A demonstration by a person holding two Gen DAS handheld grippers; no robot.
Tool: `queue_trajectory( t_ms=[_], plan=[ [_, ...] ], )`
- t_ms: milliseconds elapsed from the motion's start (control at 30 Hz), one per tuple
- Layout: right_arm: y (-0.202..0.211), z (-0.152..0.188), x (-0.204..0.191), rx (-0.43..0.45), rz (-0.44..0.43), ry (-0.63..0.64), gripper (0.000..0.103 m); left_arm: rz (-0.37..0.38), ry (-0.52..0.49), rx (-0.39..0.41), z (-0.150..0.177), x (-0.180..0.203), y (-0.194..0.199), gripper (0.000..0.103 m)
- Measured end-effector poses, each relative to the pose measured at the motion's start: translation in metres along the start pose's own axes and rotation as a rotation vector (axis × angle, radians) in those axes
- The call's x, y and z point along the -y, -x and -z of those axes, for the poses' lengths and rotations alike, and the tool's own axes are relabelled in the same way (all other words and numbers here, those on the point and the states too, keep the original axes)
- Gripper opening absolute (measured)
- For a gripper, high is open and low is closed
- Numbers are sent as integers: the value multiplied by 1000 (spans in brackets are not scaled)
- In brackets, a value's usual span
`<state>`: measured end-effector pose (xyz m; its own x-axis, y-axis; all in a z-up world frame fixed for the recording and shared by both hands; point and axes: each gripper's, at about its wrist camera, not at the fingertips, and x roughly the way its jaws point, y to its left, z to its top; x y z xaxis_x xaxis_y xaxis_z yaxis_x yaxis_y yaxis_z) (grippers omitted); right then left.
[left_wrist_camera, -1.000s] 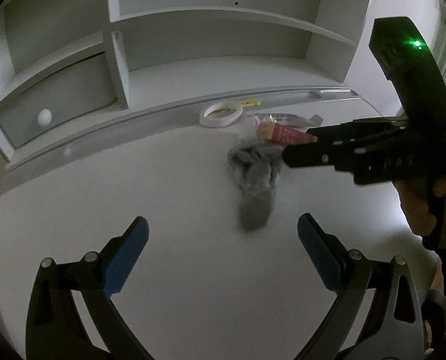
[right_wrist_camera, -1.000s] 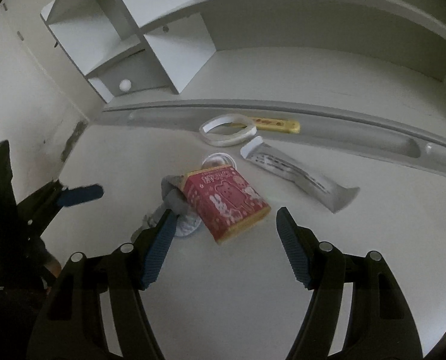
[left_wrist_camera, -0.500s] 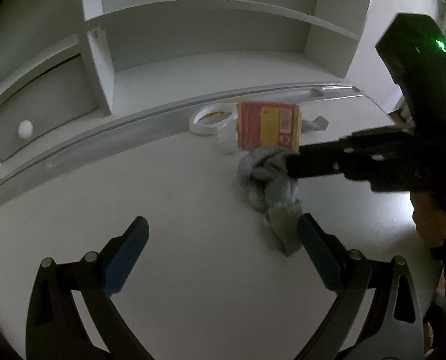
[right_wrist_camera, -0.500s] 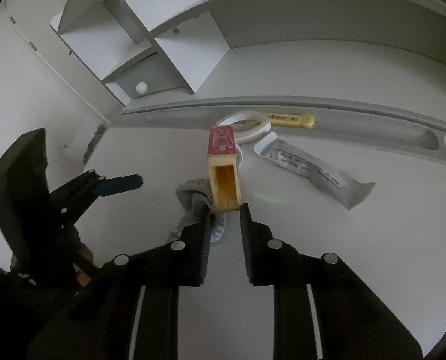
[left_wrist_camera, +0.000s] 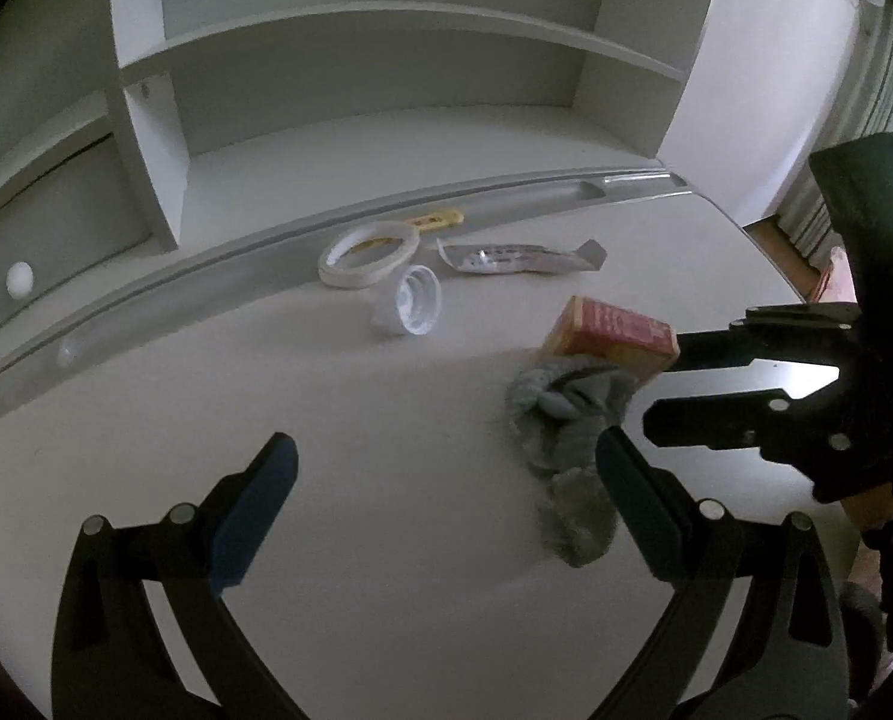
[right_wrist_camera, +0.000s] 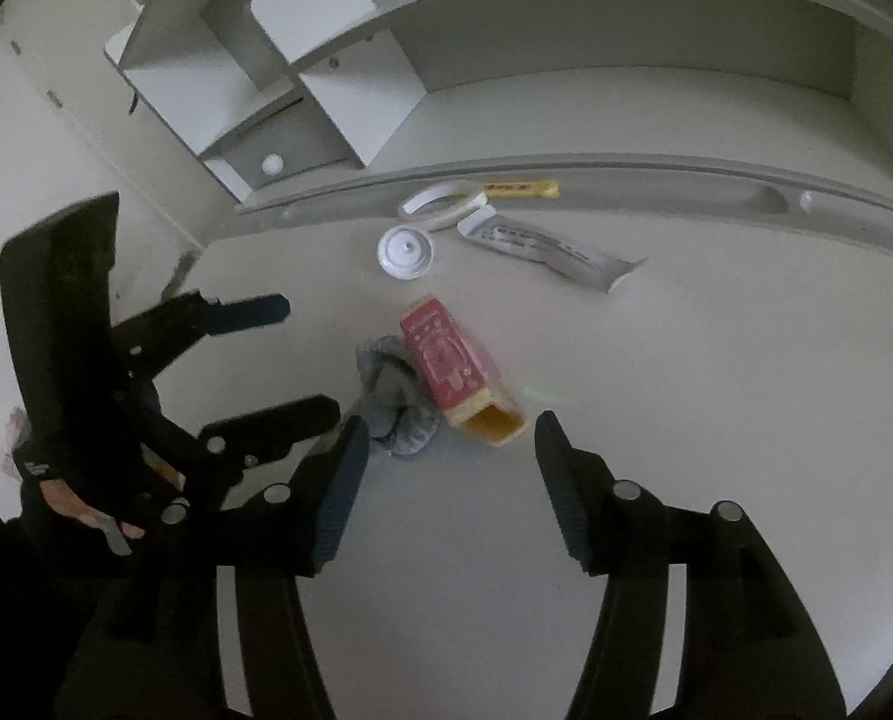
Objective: Collect trash
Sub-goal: 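Grasp the pink snack box with the right tool while the left tool grasps the grey sock, then carry sock and pink box over the bin and open both tools to drop them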
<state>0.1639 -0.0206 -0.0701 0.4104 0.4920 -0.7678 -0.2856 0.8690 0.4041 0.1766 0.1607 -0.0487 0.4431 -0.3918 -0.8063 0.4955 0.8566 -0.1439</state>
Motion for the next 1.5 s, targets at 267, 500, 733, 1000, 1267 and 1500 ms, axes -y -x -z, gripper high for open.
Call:
queue_trajectory(
  t_ms=[267,500,733,1000,1267,1500],
  plan=[
    [-2,-12,5,3,13,9,41,53,-75,-14,2,29,-9,96],
    [5,-10,3,26,33,32,18,49,-73,-23,0,35,-18,93],
    [48,17,13,85,65,-24,18,-36,-123,-26,-2,51,-26,53],
    [138,102,47,211,239,-191,17,-17,-153,-8,-1,99,-15,25],
    [254,249,89,362,571,-494,17,177,-372,39,15,242,0,25],
    [308,390,112,401,764,-775,17,405,-609,39,59,393,10,25]
  ],
)
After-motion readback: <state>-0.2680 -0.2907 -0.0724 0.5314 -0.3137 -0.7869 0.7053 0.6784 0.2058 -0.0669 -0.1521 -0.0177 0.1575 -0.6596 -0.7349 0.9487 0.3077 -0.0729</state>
